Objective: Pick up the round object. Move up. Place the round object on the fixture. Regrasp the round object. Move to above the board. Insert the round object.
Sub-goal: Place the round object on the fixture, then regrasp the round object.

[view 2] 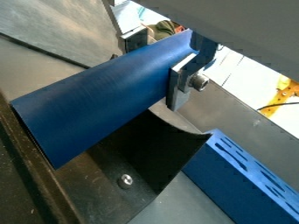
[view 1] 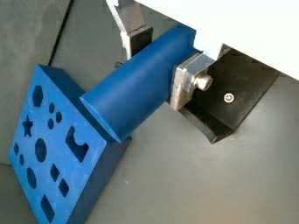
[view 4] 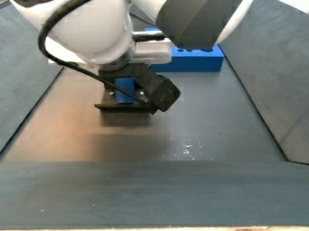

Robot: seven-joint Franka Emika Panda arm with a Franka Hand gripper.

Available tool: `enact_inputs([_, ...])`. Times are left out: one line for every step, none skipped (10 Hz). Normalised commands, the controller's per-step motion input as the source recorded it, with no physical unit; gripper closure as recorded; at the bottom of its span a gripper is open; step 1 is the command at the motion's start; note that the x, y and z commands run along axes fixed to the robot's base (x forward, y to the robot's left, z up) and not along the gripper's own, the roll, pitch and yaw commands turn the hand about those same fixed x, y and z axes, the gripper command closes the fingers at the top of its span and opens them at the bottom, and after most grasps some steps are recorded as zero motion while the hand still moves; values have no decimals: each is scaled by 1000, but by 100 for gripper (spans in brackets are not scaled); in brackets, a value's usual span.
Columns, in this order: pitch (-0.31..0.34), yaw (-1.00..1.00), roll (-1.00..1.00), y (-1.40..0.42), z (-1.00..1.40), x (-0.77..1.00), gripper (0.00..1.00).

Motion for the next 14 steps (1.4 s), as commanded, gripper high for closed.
enact_inputs([-74,-133,-108,202,-612,103,100])
enact_inputs([-73,-101,-109,200,-611,100,100])
enact_inputs([0,0,0,0,0,0,0])
enact_inputs([-17,17,-52,0,1000,0,0])
enact_inputs([-19,23,-40,7,1000,-3,0])
enact_inputs([-12,29,-22,10,1000,-16,0])
enact_inputs([-3,34,-4,5,1000,-26,0])
enact_inputs([7,34,11,6,1000,-35,0])
enact_inputs([25,29,21,11,885,-37,0])
enact_inputs([39,26,26,9,699,-36,0])
enact_inputs([52,19,26,10,514,-34,0])
enact_inputs([60,10,30,12,326,-35,0])
enact_inputs([50,20,1000,-1000,799,3,0])
enact_inputs([49,19,1000,-1000,737,7,0])
